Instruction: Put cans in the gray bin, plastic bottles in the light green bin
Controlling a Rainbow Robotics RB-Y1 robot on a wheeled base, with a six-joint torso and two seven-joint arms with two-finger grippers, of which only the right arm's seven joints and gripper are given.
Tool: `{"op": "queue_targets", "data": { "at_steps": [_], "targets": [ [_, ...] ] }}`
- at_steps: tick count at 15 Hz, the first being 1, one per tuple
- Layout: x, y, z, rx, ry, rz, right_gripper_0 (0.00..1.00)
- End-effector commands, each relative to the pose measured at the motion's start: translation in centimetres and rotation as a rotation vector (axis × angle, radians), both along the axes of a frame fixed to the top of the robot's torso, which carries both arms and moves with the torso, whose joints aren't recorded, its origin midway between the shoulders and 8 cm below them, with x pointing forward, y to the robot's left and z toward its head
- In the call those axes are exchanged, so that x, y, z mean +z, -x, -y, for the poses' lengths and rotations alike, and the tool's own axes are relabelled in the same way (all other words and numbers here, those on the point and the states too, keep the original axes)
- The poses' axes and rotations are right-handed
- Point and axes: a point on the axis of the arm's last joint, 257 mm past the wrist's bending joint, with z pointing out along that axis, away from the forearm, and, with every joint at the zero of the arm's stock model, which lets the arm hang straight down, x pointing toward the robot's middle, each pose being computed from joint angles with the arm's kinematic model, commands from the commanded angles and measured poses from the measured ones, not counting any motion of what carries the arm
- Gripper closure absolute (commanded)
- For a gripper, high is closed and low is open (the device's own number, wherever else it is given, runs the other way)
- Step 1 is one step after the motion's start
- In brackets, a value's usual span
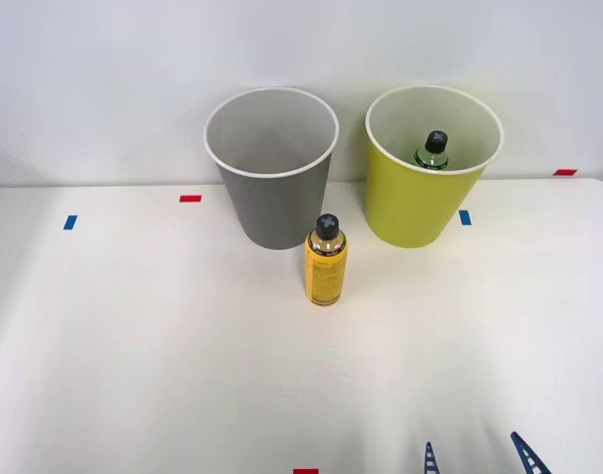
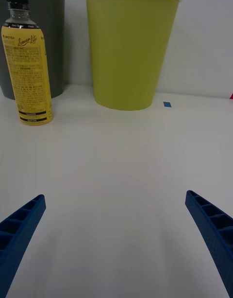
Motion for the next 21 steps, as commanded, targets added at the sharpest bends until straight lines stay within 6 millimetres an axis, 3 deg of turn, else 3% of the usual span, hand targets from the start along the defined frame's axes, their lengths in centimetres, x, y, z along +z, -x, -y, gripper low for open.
{"op": "queue_targets", "data": {
  "at_steps": [1,11,12,14,21],
  "targets": [
    [0.0,0.0,0.0,0.0,0.0,0.0,0.0],
    [0.0,0.0,0.0,0.0,0.0,0.0,0.0],
    [-1.6,0.0,0.1,0.005,0.005,-0.036,0.0],
    [-2.3,0.2,-0.7,0.023,-0.009,-0.043,0.0],
    [1.6,-1.8,-3.3,0.196,0.004,0.071,0.0]
  ]
}}
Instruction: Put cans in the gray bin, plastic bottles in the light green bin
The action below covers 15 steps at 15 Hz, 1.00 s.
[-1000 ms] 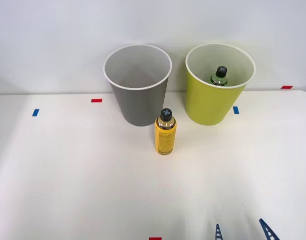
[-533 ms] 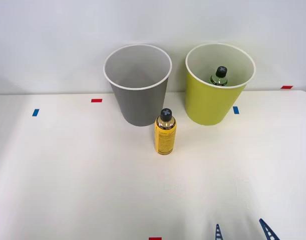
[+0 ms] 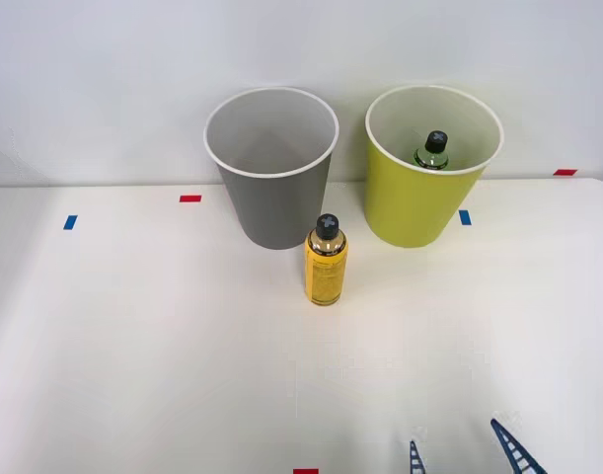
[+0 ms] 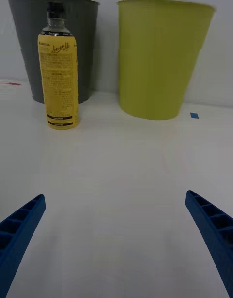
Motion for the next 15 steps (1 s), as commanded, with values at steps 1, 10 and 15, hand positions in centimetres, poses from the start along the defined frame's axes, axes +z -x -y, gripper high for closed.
{"op": "queue_targets", "data": {
  "at_steps": [1,10,15],
  "targets": [
    [1.3,-1.1,-1.8,0.078,-0.051,0.038,0.0],
    [4.5,-7.4,-7.5,0.244,-0.111,0.111,0.0],
    [5.1,-10.7,-9.2,0.246,-0.136,0.146,0.0]
  ]
}}
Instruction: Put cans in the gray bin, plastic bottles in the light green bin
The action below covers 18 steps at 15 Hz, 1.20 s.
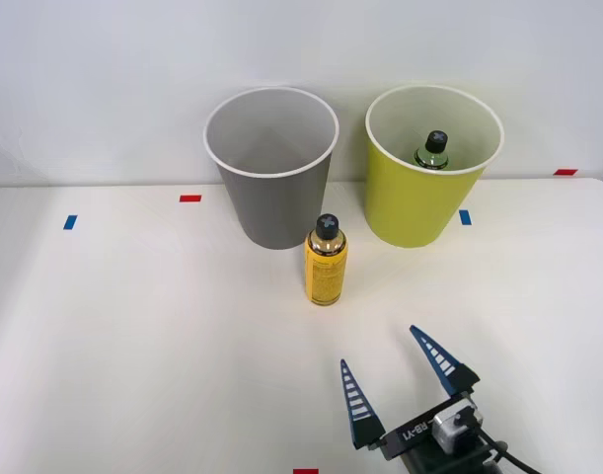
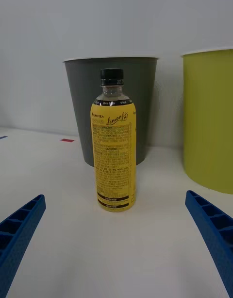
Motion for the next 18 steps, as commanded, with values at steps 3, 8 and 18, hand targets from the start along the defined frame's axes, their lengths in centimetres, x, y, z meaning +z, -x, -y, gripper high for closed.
{"op": "queue_targets", "data": {
  "at_steps": [3,8,18],
  "targets": [
    [1.5,-3.7,-2.2,-0.001,-0.039,0.058,0.0],
    [1.8,-7.1,-3.7,-0.018,-0.048,0.081,0.0],
    [2.4,-13.6,-6.8,-0.029,-0.05,0.098,0.0]
  ]
}}
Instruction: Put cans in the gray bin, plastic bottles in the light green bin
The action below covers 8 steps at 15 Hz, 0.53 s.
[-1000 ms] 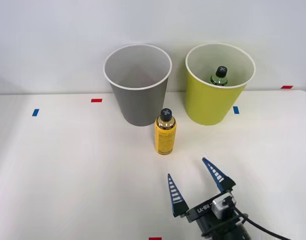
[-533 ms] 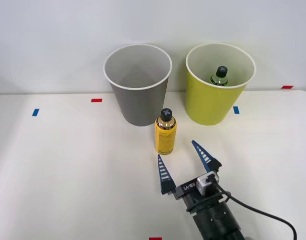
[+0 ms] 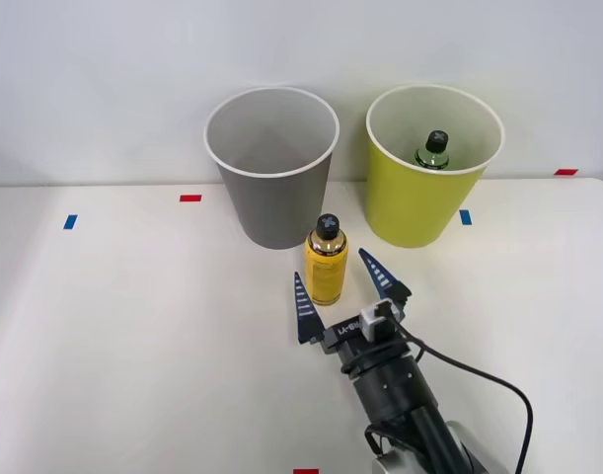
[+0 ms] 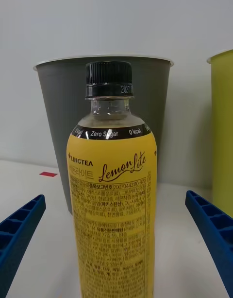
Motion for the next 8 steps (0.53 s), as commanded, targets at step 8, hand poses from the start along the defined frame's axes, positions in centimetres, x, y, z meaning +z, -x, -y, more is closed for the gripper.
{"op": "queue_targets", "data": {
  "at_steps": [8],
  "targets": [
    [1.7,-3.5,-1.5,-0.001,-0.005,-0.013,0.0]
  ]
}}
